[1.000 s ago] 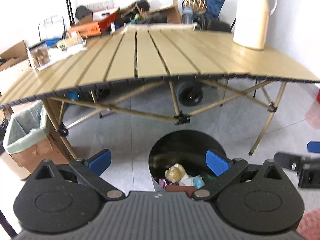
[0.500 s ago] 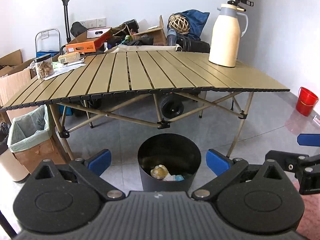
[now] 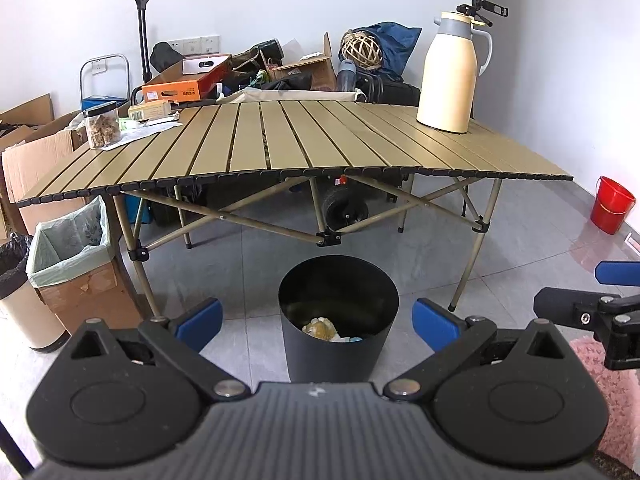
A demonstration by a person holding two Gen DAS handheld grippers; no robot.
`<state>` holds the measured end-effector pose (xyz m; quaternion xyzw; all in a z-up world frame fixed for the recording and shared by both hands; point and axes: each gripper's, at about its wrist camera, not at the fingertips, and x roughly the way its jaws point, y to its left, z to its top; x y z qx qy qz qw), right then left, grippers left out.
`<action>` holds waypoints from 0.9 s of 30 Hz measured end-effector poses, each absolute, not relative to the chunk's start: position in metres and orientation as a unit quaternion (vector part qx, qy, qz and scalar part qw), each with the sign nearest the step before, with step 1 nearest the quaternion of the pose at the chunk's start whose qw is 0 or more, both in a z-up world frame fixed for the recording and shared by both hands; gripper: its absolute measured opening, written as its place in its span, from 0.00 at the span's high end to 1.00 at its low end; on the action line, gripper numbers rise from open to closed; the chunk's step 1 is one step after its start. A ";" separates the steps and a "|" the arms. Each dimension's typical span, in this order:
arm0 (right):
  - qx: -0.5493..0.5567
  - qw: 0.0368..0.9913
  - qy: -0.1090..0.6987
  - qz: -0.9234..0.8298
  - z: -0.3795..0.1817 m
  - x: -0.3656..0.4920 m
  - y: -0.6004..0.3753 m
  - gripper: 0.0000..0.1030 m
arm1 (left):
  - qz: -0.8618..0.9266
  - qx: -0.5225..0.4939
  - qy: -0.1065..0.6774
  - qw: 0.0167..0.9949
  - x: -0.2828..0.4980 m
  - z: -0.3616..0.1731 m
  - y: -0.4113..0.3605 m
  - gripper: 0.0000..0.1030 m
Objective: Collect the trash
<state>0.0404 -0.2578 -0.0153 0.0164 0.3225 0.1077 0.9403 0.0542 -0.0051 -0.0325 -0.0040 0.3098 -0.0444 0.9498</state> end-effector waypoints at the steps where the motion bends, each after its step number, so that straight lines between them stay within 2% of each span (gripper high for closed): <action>1: 0.017 0.940 0.324 0.107 -0.016 0.040 -0.258 0.00 | -0.044 -0.004 0.310 0.950 0.054 -0.033 -0.005 0.00; 27: 0.010 0.940 0.323 0.111 -0.015 0.040 -0.253 0.00 | -0.044 -0.005 0.310 0.950 0.051 -0.032 -0.001 0.00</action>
